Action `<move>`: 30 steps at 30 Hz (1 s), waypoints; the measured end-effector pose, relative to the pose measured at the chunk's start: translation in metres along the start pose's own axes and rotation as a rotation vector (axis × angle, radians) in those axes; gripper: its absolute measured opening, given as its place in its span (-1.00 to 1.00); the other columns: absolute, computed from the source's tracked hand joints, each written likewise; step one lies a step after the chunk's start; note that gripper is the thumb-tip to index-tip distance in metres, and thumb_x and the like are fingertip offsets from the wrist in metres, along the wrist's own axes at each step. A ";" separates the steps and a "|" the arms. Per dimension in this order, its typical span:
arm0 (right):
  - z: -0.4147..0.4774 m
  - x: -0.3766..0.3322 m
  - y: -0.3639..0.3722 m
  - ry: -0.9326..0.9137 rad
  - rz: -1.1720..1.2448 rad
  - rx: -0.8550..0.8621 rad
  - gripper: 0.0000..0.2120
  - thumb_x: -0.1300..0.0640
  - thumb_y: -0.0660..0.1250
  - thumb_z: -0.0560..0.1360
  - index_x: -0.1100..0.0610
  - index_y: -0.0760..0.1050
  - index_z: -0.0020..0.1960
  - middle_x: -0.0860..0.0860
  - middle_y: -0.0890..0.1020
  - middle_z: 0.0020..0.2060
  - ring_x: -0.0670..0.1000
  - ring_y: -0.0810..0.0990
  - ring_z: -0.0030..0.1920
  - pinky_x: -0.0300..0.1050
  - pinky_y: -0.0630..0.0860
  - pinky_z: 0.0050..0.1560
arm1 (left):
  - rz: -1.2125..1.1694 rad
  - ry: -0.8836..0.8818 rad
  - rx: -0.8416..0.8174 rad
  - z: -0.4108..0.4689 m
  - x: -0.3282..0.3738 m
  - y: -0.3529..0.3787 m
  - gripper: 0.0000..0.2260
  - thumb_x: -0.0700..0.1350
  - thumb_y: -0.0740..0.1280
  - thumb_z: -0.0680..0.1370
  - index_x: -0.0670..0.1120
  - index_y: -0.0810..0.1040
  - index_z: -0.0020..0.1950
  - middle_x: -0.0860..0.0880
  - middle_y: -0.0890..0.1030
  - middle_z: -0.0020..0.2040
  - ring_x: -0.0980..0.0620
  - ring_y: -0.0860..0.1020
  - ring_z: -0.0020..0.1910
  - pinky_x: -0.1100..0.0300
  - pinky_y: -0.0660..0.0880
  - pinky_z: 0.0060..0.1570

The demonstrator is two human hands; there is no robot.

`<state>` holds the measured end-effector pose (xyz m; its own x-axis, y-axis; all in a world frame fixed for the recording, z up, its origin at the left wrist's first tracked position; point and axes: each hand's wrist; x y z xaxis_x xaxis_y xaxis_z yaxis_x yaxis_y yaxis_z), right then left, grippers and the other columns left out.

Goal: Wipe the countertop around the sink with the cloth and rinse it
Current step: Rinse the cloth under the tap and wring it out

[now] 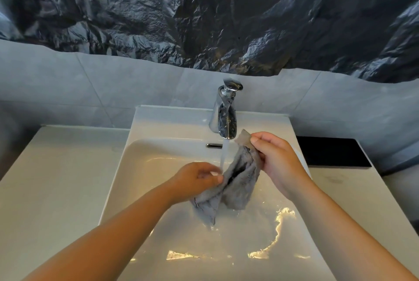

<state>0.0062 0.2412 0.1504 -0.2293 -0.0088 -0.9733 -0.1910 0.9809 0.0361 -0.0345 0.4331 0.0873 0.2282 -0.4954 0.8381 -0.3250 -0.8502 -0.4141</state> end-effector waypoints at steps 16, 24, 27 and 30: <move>0.008 0.036 -0.019 -0.069 -0.878 -0.336 -0.71 0.00 0.46 0.40 0.12 0.45 -0.34 -0.05 0.41 -0.40 -0.10 0.38 -0.41 -0.15 0.31 -0.35 | 0.197 0.145 0.269 -0.003 0.030 -0.034 -0.73 0.06 0.19 0.60 -0.07 0.44 -0.21 0.03 0.46 -0.31 0.07 0.40 -0.29 0.36 0.28 -0.37; 0.031 0.020 -0.008 -0.069 -0.524 -0.125 -0.78 0.06 0.49 0.38 0.07 0.60 0.01 -0.05 0.60 -0.22 -0.08 0.55 -0.18 -0.18 0.49 -0.18 | 0.273 0.033 0.014 -0.006 0.016 -0.032 -0.61 0.17 0.26 0.53 -0.13 0.49 -0.26 -0.04 0.45 -0.36 0.04 0.43 -0.34 0.18 0.37 -0.27; 0.035 0.035 0.000 0.050 -0.272 -0.025 -0.45 -0.05 0.55 0.28 -0.06 0.45 0.21 -0.01 0.60 -0.01 -0.04 0.59 0.02 -0.12 0.53 0.02 | -0.005 -0.034 0.113 -0.004 0.016 -0.032 -0.54 0.18 0.24 0.54 -0.24 0.57 -0.12 -0.17 0.62 -0.23 -0.07 0.58 -0.20 0.08 0.53 -0.05; 0.027 0.057 0.002 0.132 -0.185 -0.039 -0.42 -0.06 0.51 0.34 -0.09 0.37 0.29 0.01 0.56 0.17 -0.01 0.57 0.16 0.04 0.50 0.23 | -0.174 -0.065 0.124 -0.004 0.015 -0.031 -0.64 0.16 0.23 0.55 -0.08 0.66 -0.05 -0.06 0.70 -0.10 -0.03 0.65 -0.07 0.00 0.54 0.11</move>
<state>0.0190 0.2476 0.0893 -0.3099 -0.2154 -0.9260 -0.2778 0.9520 -0.1285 -0.0249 0.4530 0.1143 0.3314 -0.3467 0.8775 -0.1616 -0.9372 -0.3092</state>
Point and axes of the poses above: each hand's wrist, its own z-axis towards the middle knuckle, its own y-axis out of the palm, x = y × z
